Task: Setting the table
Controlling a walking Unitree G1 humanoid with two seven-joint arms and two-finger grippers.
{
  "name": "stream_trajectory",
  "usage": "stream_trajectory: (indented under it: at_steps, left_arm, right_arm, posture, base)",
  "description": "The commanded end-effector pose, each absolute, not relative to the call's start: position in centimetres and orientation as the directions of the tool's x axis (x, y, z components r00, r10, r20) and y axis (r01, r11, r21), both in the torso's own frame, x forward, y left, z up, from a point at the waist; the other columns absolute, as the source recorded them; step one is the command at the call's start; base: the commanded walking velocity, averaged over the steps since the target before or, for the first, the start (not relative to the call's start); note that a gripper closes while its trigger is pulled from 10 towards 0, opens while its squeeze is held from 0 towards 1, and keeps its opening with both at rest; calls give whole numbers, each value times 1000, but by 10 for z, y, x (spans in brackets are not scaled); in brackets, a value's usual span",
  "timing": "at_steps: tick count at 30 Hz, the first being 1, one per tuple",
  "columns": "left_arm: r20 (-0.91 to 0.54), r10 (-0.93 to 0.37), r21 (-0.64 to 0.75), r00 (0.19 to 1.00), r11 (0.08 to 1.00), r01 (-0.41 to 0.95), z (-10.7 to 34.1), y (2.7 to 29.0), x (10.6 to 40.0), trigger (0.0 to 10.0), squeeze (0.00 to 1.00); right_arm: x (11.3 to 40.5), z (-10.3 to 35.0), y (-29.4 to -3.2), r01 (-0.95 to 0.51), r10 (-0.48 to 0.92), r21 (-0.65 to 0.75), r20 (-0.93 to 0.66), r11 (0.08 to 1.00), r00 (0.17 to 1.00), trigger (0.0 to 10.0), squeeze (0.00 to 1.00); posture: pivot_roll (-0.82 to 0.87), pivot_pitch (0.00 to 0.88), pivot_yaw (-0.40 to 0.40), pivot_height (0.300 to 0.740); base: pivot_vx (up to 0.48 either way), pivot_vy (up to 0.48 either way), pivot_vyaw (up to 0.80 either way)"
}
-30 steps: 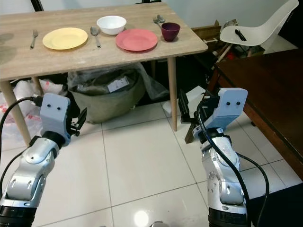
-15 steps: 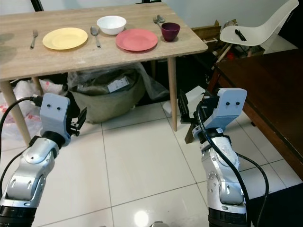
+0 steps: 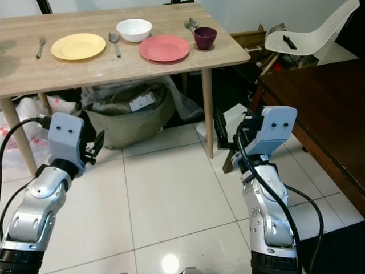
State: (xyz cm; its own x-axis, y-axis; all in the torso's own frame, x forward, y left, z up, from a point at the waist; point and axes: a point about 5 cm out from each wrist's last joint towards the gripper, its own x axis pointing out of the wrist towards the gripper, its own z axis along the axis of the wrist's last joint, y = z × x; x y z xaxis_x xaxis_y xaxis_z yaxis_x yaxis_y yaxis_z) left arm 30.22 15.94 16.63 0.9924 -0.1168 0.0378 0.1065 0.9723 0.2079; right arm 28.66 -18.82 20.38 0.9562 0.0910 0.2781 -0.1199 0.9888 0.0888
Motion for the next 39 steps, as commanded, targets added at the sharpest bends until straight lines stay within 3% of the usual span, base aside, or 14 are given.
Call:
stream_trajectory:
  at_steps: [1,8,39]
  left_arm:
    - [42,-114,202,993,974,103,165,160,300,10000,0]
    - [53,-61,233,997,971,47,164,163,301,10000,0]
    - [69,-44,236,997,971,26,166,164,304,10000,0]
  right_arm:
    - [287,199,-186,-130,102,93,258,987,961,10000,0]
    - [289,200,-183,-140,127,31,261,990,957,10000,0]
    - [291,199,-186,-124,107,46,267,991,958,10000,0]
  posture:
    - [-92,24,84,740]
    - [-89,17,84,740]
    - [-85,11,88,740]
  base:
    - [0,0,0]
    - [421,0,671]
    - [406,0,774]
